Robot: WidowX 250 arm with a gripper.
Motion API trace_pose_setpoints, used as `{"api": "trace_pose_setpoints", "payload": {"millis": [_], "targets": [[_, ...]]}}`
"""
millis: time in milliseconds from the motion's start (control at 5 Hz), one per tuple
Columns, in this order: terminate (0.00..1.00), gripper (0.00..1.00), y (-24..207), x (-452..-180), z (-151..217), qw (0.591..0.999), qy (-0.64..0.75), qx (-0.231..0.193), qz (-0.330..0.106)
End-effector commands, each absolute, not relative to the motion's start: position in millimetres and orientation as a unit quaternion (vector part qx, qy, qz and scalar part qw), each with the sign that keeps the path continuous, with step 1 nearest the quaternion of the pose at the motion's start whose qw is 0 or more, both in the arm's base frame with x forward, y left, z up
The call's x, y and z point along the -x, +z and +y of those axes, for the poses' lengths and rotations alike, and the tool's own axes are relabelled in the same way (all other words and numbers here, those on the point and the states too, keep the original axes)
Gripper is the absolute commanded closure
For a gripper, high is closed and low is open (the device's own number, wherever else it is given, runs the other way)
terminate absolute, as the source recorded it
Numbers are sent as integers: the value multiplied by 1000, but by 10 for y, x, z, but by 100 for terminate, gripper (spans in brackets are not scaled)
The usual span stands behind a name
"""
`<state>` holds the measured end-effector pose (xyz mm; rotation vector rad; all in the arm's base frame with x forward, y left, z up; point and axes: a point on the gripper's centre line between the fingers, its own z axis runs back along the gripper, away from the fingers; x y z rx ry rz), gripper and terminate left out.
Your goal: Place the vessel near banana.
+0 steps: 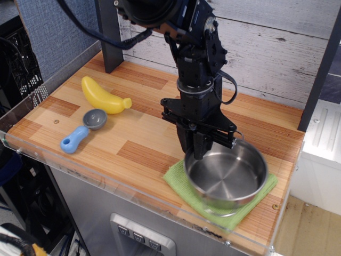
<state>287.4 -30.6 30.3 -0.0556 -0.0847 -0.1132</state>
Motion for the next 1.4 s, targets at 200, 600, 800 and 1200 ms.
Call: {"api": "trace_pose_setpoints", "payload": {"millis": [200,600,800,1200], "targets": [[0,100,678,-3075,-109,995,-34,42,-82],[0,100,747,-3372,389,995,13,40,-89],[0,100,624,-3516,646,995,32,35,-82],[0,100,500,-3618,1027,995,60,29,-74]]}}
